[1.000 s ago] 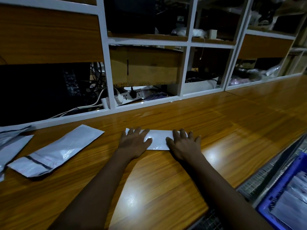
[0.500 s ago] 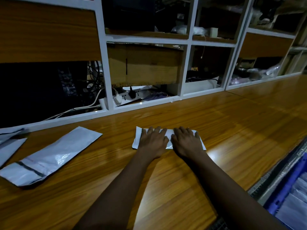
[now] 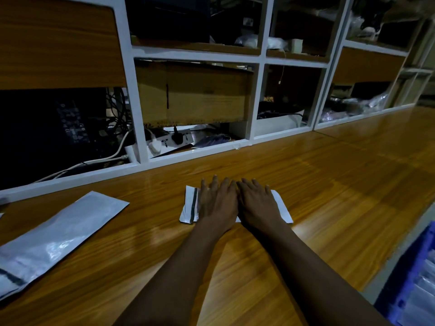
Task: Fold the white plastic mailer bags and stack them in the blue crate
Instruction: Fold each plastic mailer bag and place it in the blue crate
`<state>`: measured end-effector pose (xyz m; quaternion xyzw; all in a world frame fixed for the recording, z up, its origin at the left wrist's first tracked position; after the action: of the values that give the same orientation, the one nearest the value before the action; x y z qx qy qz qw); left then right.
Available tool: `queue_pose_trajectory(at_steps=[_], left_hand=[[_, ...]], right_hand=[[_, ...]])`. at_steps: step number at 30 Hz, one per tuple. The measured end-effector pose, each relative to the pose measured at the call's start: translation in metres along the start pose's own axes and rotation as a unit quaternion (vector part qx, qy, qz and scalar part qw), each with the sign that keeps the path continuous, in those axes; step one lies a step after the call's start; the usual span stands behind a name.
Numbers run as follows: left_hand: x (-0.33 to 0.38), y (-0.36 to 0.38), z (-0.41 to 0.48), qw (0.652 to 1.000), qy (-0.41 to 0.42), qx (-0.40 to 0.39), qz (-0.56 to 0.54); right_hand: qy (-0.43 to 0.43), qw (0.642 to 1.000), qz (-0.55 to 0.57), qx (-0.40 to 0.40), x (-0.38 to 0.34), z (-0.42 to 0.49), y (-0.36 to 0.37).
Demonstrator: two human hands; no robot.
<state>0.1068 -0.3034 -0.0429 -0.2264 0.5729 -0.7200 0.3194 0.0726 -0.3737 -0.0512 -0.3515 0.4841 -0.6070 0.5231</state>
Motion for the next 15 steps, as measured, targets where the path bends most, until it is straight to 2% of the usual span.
queue_pose_trajectory(at_steps=[10, 15], left_hand=[[-0.003, 0.021, 0.003, 0.998, 0.01, -0.061, -0.031], [-0.006, 0.025, 0.005, 0.997, 0.0, -0.059, -0.056]], right_hand=[[-0.013, 0.998, -0.04, -0.045, 0.002, 0.001, 0.016], [-0.018, 0.995, -0.068, -0.07, 0.004, 0.001, 0.017]])
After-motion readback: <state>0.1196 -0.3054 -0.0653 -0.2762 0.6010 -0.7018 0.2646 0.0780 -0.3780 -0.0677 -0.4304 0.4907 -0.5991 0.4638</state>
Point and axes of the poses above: each hand's wrist, its own z-axis towards the middle knuckle, its own y-axis out of the palm, x = y × z, the point moved 9 cm from there along z, towards the middle knuckle, and after that the axes turned 3 degrees about x, right-handed, at the moved point
